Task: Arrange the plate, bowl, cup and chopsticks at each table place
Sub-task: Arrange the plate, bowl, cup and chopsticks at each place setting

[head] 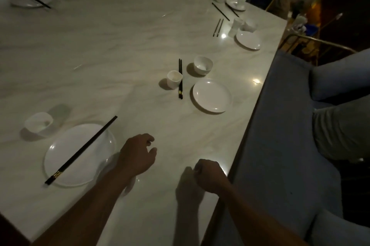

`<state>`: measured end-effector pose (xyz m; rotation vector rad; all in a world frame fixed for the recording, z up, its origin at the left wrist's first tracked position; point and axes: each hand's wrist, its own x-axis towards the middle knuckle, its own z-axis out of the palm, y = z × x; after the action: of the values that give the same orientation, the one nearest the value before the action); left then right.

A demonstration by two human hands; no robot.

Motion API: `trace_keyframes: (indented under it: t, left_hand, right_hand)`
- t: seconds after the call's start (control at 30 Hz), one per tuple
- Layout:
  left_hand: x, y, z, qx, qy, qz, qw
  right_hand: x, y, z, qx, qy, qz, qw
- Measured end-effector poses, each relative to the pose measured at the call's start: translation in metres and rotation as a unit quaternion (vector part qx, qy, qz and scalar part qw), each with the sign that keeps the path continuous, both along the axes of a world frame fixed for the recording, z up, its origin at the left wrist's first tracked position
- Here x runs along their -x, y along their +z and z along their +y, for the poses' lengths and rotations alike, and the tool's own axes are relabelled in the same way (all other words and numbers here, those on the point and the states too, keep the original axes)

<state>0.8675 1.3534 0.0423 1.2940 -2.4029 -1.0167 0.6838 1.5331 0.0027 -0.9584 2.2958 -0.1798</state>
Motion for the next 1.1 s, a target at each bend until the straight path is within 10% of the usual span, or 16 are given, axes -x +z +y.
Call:
trace_keyframes:
  t: [0.6,1.1]
  left_hand:
    - [0.119,-0.028,-0.100,0.001,0.170,-0.053,0.984]
    - [0.293,-0.020,-0.153,0.004,0.177,-0.144,0.973]
  right_hand:
    - [0.247,0.020,-0.279,0.265,0.048,0.105,0.957]
    - [0.395,0.000,-0.371,-0.011,0.468,0.138,0.873]
